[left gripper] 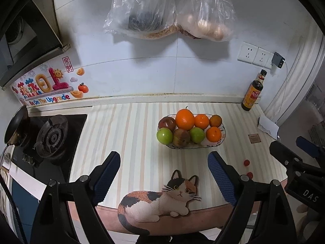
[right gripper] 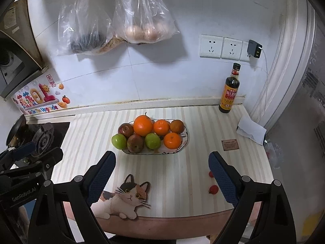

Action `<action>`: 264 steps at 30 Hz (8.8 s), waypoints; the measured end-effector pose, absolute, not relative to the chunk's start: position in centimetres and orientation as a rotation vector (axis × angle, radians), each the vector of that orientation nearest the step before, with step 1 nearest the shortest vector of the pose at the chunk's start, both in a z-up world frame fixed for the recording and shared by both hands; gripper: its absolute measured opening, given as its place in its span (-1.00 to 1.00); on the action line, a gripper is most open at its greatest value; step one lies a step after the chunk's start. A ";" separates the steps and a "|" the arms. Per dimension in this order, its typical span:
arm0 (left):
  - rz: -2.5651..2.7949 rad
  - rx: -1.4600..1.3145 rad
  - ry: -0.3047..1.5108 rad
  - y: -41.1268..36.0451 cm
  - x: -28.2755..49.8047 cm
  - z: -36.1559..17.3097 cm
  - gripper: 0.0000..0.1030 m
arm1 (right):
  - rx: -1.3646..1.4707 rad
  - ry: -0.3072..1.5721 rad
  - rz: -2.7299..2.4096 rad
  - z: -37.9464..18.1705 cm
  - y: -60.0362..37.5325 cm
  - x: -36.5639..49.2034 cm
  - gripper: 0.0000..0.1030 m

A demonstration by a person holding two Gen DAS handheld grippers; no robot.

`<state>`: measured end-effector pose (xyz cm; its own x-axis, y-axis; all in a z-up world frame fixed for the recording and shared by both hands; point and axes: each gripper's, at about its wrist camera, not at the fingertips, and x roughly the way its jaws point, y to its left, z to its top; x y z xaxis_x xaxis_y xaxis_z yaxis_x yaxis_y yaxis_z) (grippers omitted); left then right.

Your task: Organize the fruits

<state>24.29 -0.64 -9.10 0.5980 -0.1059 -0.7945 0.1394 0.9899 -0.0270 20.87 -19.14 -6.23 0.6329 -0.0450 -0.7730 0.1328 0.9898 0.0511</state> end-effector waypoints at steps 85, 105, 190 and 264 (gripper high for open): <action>-0.197 -0.092 1.388 -13.9 40.2 -29.8 -0.56 | 0.557 1.170 0.137 -33.9 -36.4 32.8 -0.33; -0.095 -0.370 1.440 -10.0 43.4 -32.9 -0.56 | 0.479 1.178 0.310 -37.0 -26.7 40.1 -0.33; -0.044 0.012 0.799 -3.1 7.7 -4.1 0.79 | 0.130 0.775 0.013 -1.3 -23.2 3.2 0.92; 0.014 0.019 0.970 -3.3 23.5 -9.6 0.99 | 0.074 0.938 -0.068 -8.1 -22.9 20.5 0.93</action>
